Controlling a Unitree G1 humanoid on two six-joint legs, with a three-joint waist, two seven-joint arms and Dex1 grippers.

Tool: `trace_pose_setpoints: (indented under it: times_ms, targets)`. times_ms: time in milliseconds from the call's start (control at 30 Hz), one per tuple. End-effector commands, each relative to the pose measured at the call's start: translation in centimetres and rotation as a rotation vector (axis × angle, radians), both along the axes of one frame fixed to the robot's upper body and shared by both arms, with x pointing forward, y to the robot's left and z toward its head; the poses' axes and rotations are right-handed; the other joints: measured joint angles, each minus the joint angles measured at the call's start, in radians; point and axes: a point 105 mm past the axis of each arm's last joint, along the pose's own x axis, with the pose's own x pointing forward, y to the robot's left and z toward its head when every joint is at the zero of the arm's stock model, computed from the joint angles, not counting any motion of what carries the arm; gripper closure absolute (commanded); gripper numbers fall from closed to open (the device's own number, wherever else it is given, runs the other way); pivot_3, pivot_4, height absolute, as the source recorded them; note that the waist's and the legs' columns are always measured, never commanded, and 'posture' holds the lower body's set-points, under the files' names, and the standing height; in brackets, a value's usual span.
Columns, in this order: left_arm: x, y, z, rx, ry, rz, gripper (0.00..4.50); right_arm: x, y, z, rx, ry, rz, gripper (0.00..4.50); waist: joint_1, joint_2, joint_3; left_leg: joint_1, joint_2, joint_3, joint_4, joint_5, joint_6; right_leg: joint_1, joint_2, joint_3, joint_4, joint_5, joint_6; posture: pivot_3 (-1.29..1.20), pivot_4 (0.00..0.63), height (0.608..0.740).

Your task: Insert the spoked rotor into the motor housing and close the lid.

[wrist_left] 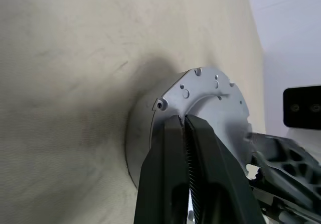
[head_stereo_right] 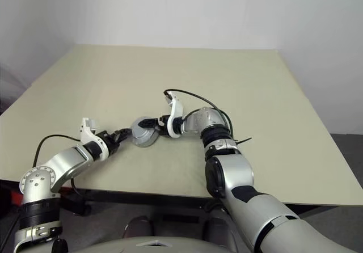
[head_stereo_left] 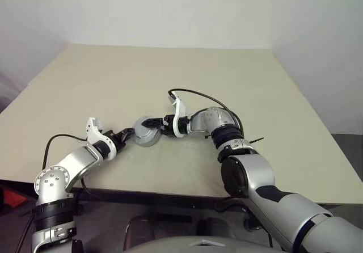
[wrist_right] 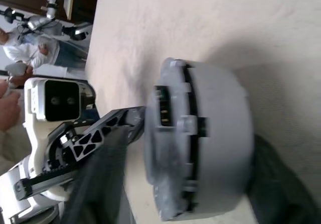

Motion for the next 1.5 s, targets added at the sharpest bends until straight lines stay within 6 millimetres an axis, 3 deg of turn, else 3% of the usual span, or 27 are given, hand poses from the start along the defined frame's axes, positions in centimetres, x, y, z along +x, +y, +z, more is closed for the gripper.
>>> trace_pose_setpoints:
  times_ms: [33, 100, 500, 667, 800, 900, 1133, 1300, 1467, 1500]
  targets:
    - [0.3, -0.6, 0.8, -0.003, -0.035, -0.027, 4.36, 0.5, 1.1, 2.6, 0.084, -0.049, 0.013, 1.93, 0.0, 0.0, 0.0, 0.0, 0.0, 0.0, 0.0, 0.0, 0.0, 0.0, 0.0, 0.0, 0.0, 0.0, 0.0, 0.0, 0.0, 0.74]
    - [0.3, -0.6, 0.9, -0.002, -0.036, -0.027, 4.36, 0.6, 1.0, 2.8, 0.087, -0.051, 0.012, 2.45, 0.001, 0.0, 0.0, 0.0, 0.0, 0.0, 0.0, 0.0, 0.0, 0.0, 0.0, 0.0, 0.0, 0.0, 0.0, 0.0, 0.0, 0.74]
    - [0.5, -0.3, 0.9, 0.009, -0.044, -0.021, 4.36, 1.1, 0.7, 3.2, 0.102, -0.052, -0.009, 2.48, 0.007, 0.0, 0.0, -0.001, 0.0, 0.0, 0.0, 0.0, 0.0, 0.0, 0.0, 0.0, 0.0, 0.0, 0.0, 0.0, 0.0, 0.74]
    - [1.1, 0.7, 4.0, -0.003, -0.23, 0.023, 4.36, 2.2, 0.4, 4.4, 0.167, -0.028, -0.083, 2.48, 0.008, 0.0, 0.0, -0.003, 0.0, 0.0, 0.0, 0.0, 0.0, -0.002, 0.0, 0.0, 0.0, 0.0, 0.0, 0.0, 0.0, 0.74]
    - [1.0, 1.7, 8.9, -0.124, -0.479, 0.089, 4.36, 3.1, 0.1, 4.6, 0.178, -0.008, -0.156, 2.48, 0.011, 0.0, 0.0, -0.006, 0.0, 0.0, 0.001, 0.0, -0.001, -0.005, 0.0, -0.001, 0.0, 0.001, -0.001, 0.0, 0.0, 0.74]
    - [0.7, 2.3, 10.1, -0.148, -0.55, 0.114, 4.36, 3.8, 0.1, 5.4, 0.229, 0.012, -0.206, 2.48, 0.014, 0.0, 0.0, -0.007, 0.0, 0.0, 0.001, 0.0, -0.001, -0.006, 0.0, -0.001, 0.0, 0.001, -0.001, 0.0, 0.0, 0.74]
    - [0.2, 3.7, 8.9, -0.206, -0.529, 0.213, 4.36, 5.1, 0.3, 10.7, 0.418, 0.03, -0.257, 2.48, 0.015, 0.0, 0.001, -0.008, 0.001, 0.0, 0.001, 0.0, 0.0, -0.008, 0.0, 0.0, 0.001, 0.001, -0.001, 0.0, 0.0, 0.74]
    - [-0.3, 4.8, 8.1, -0.241, -0.515, 0.295, 4.36, 4.9, 0.2, 14.3, 0.518, 0.035, -0.208, 2.48, 0.016, 0.0, 0.001, -0.009, 0.002, 0.0, 0.001, 0.0, 0.0, -0.008, 0.001, -0.001, 0.0, 0.001, -0.001, 0.0, 0.0, 0.74]
    - [-0.1, 6.2, 7.3, -0.27, -0.488, 0.387, 4.36, 4.6, -0.3, 15.0, 0.529, 0.03, -0.18, 2.48, 0.019, 0.0, 0.001, -0.01, 0.003, 0.0, 0.002, 0.0, 0.0, -0.008, 0.003, -0.001, 0.0, 0.001, -0.001, 0.0, 0.0, 0.74]
    - [-0.2, 6.2, 7.1, -0.261, -0.485, 0.381, 4.17, 4.6, -0.4, 14.9, 0.523, 0.029, -0.183, 2.48, 0.019, 0.0, 0.001, -0.01, 0.004, 0.0, 0.003, 0.0, 0.0, -0.008, 0.004, -0.001, 0.0, 0.001, -0.001, 0.0, 0.0, 0.74]
